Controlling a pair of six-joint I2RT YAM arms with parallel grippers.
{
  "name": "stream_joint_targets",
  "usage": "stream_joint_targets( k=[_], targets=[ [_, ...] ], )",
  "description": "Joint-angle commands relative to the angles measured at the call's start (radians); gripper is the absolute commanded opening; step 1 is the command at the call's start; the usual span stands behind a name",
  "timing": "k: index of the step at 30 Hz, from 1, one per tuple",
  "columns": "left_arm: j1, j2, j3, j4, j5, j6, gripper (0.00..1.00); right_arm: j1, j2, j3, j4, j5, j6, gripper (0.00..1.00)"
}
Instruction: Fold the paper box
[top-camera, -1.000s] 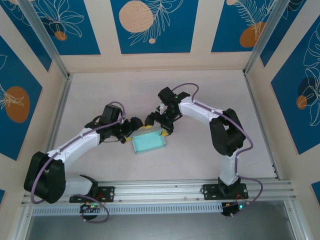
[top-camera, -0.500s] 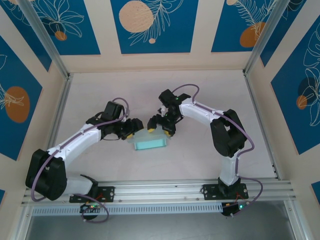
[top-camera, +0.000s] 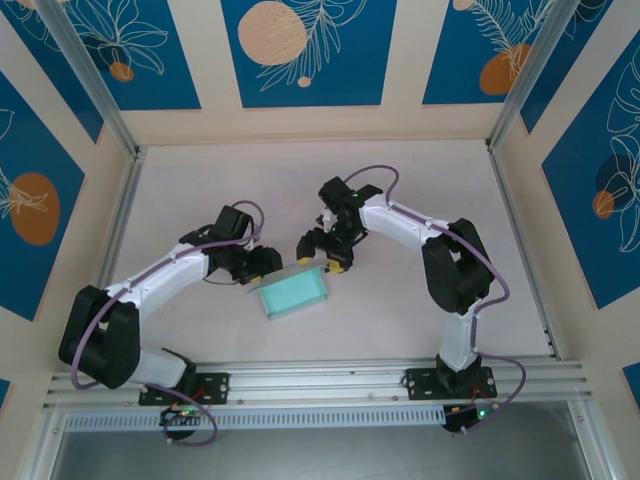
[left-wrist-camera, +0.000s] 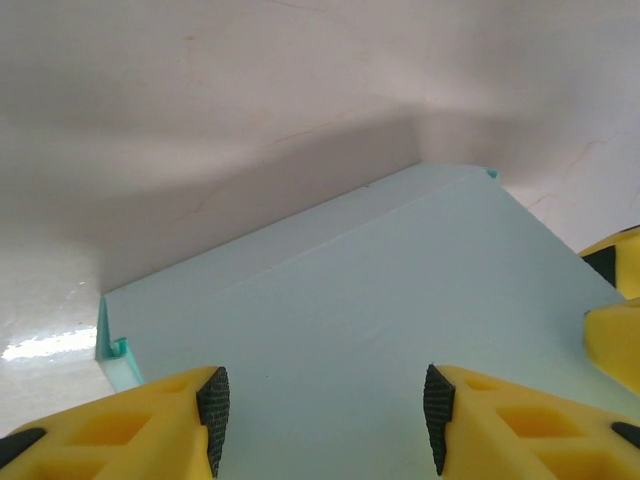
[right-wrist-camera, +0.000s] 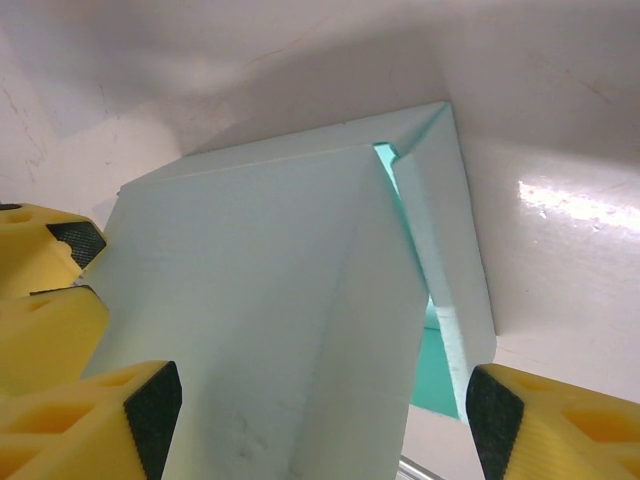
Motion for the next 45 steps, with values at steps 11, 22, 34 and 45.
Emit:
stream_joint_targets(
  k=[11,22,34,45],
  targets=[
    [-0.011,-0.023,0.033,-0.038,-0.047,0.023,0.57,0.025,-0.100,0.056,-0.123,0.076,-0.095,0.86],
    [-0.011,-0.058,0.030,-0.070,-0.131,0.017,0.64,0.097,-0.158,-0.019,-0.110,0.189,-0.109,0.93],
    [-0.011,-0.023,0.002,-0.022,-0.111,-0.013,0.65,0.141,-0.207,-0.185,0.008,0.264,-0.072,0.96],
    [-0.011,-0.043,0.008,-0.037,-0.108,-0.010,0.71,0.201,-0.160,-0.321,0.140,0.366,-0.016,0.96]
  ],
)
